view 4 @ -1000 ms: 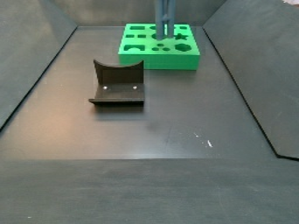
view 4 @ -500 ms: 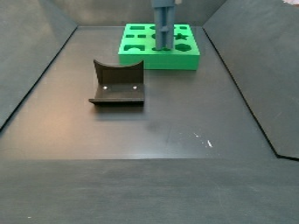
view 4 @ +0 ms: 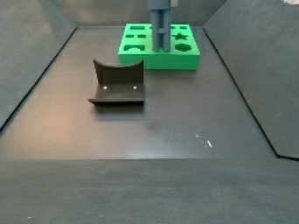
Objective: Insert the 3 prong object.
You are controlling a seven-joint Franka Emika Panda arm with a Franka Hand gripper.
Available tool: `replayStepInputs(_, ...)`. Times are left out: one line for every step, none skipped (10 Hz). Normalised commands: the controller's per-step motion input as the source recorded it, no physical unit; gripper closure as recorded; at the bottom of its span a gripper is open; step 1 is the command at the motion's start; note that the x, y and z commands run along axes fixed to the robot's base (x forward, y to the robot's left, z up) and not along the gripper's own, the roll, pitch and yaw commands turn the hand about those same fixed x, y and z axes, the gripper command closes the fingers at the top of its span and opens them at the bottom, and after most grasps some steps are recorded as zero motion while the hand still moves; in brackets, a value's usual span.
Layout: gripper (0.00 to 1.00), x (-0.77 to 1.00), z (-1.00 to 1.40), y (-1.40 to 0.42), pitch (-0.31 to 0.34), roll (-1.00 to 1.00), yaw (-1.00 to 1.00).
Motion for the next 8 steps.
replayStepInputs(1.0, 0.0, -0.09, -0.01, -0.116, -0.33, 0.2)
replayStepInputs(1.0, 0.0, -0.21, 0.0, -0.097, -0.41, 0.15)
replayStepInputs(1.0, 0.0, -0.4, 0.0, -0.041, -0.17, 0.06)
replayStepInputs(1.0, -0.07, -0.67, 0.01, -0.107, -0.04, 0.15)
replayStepInputs(1.0, -0.05, -1.0, 0.0, -0.124, 0.08, 0.09)
replayStepInputs(1.0, 0.0, -0.83, 0.0, -0.05, 0.21, 0.04)
replayStepInputs(1.0, 0.0, -0.15, 0.06, -0.116, -0.1, 0.0)
replayStepInputs(1.0, 0.0, 0.0, 0.0, 0.0, 0.0, 0.0)
